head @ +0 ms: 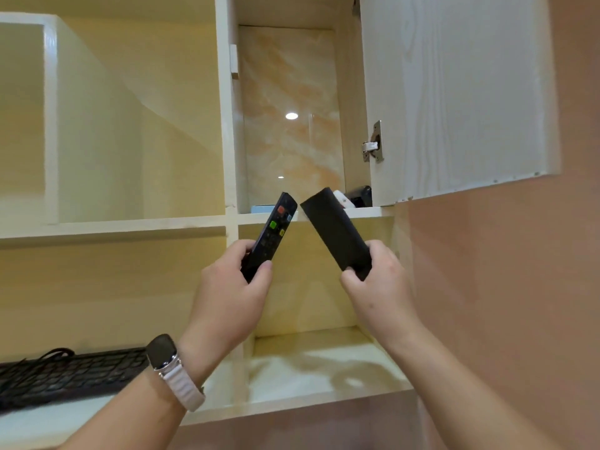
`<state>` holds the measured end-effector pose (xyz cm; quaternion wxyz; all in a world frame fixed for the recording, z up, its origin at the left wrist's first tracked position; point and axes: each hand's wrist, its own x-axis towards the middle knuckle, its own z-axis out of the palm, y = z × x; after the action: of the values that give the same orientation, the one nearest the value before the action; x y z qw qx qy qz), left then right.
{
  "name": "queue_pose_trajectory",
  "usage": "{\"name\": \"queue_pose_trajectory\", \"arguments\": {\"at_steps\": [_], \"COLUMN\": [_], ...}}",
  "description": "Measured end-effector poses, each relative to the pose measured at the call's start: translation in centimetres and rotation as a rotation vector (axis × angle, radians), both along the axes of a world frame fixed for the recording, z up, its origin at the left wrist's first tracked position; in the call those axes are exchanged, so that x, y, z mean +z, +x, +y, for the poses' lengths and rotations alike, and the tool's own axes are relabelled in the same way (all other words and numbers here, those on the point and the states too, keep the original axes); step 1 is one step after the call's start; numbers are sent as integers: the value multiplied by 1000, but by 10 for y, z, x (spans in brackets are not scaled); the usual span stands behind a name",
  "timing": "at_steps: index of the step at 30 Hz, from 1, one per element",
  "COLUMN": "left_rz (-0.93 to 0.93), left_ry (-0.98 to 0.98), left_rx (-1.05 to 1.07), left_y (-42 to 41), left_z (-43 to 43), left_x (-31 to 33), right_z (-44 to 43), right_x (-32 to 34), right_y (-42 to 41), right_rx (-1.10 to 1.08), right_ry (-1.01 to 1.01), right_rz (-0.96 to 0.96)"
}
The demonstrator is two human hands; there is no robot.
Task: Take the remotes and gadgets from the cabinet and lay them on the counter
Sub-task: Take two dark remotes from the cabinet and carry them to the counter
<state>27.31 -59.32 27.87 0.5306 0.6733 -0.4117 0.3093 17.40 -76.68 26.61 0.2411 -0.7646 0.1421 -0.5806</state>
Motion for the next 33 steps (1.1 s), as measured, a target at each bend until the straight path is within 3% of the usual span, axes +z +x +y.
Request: {"name": "queue_pose_trajectory", "arguments": {"at_steps": [7, 20, 33], "left_rz": [163, 443, 729], "left_ry": [-54, -5, 220], "left_rx": [-225, -688, -1209], "left_y": [-14, 22, -6], "left_z": [5, 29, 44], "left_x": [-42, -118, -218], "right_z": [24, 101, 197], "right_x": [-40, -103, -199], "right_y": [-10, -7, -77], "right_rx": [231, 104, -384], "right_ry": [254, 412, 593], "right_rz": [-125, -134, -130]}}
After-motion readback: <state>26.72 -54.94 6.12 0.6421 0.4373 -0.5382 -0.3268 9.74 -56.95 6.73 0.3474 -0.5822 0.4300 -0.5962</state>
